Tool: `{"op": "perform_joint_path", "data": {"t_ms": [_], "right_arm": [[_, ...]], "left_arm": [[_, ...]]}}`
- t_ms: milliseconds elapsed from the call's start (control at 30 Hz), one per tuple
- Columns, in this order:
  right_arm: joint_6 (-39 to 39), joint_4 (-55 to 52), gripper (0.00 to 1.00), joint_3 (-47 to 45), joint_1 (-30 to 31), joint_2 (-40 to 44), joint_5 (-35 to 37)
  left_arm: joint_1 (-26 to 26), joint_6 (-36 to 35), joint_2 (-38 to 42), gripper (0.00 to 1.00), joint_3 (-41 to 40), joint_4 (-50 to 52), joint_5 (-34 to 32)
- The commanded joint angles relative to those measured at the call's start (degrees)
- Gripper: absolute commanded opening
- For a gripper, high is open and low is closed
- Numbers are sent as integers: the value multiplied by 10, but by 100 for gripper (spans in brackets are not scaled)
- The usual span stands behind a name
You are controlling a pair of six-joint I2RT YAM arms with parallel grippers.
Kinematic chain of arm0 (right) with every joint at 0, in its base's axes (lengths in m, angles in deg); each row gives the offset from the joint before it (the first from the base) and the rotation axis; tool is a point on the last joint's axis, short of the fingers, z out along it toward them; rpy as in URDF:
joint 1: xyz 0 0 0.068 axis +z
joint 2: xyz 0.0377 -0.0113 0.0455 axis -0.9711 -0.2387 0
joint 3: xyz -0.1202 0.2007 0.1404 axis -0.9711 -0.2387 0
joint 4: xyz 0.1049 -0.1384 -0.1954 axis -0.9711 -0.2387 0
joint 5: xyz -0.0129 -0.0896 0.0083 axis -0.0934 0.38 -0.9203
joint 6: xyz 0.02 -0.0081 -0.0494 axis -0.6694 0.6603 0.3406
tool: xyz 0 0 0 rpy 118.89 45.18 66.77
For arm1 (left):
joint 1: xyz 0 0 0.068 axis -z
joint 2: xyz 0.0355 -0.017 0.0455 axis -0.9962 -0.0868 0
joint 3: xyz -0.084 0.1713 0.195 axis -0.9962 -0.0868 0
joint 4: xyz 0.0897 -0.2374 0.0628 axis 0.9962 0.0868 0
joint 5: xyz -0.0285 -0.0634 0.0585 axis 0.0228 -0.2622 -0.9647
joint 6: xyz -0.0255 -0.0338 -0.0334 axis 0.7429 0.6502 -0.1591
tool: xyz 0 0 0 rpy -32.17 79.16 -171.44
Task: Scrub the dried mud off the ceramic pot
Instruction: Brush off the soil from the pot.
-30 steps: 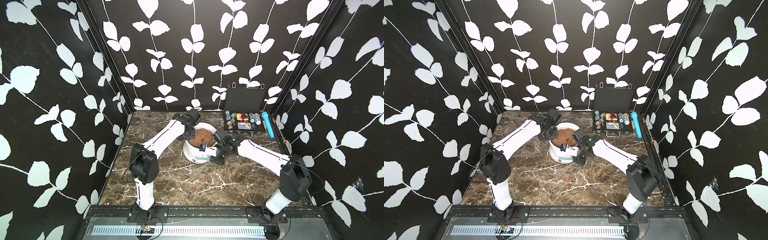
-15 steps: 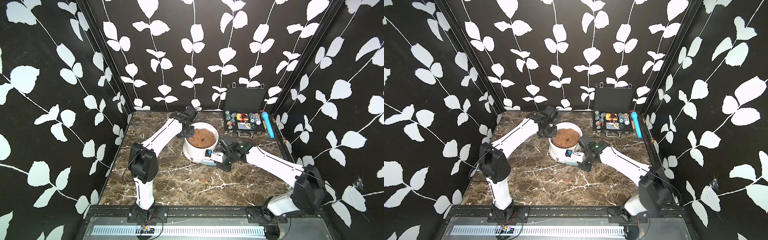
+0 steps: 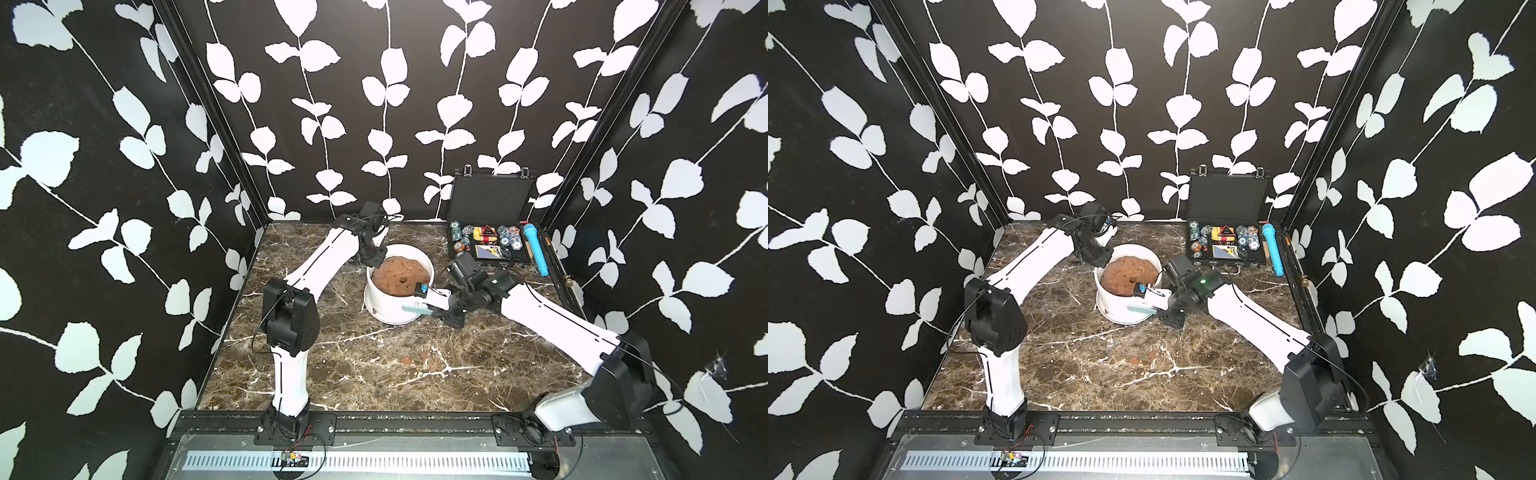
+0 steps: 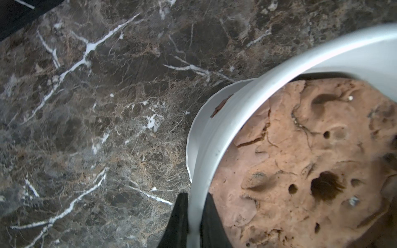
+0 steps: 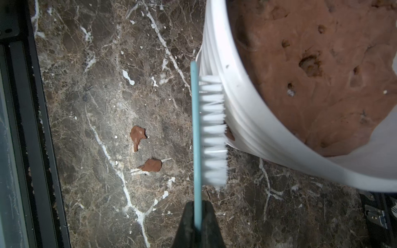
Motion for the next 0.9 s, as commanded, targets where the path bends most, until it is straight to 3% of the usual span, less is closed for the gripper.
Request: {"op": "perform_joint_path", "data": {"t_ms": [0,467,633,867], "right_arm": [[22,-5,0,28,-9,-26,-4],[63,-1,0,35,-17,-116,42],[59,-10,0,14,4,-98,67],[34,28,0,-41,6,-9,86]], "left_arm": [[-7,-93,-24,0,35,31,22],[-11,-128,-37,0,51,31,46],[-11,-127,-39,0,76,35,44],[-13,-133,-41,0,93,36,33]]}}
